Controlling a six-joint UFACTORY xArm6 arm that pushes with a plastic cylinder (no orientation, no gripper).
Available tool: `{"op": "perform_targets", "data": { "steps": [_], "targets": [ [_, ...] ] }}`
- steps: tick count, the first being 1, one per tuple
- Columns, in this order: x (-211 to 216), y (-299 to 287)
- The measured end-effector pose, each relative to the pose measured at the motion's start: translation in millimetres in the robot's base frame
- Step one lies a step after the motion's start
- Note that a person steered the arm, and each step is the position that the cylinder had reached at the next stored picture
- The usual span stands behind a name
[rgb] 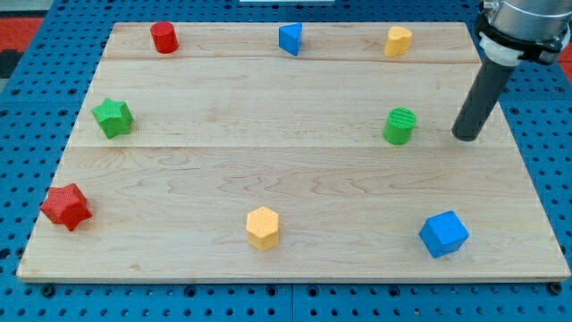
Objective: Place your hand in between blue triangle and yellow heart
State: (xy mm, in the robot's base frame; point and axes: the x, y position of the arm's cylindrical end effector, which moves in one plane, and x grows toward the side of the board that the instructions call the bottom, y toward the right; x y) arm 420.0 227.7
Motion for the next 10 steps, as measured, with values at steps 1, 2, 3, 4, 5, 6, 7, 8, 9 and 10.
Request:
{"op": "perform_targets", "data": {
  "steps": [1,2,3,4,5,6,7,8,9,10],
  "targets": [
    [-51,2],
    [-115,-15],
    [-139,-52],
    [-139,-107],
    [-139,-123],
    [-139,-123],
    [-139,-124],
    [-146,-129],
    [-145,-148],
    [-140,-147]
  ]
}}
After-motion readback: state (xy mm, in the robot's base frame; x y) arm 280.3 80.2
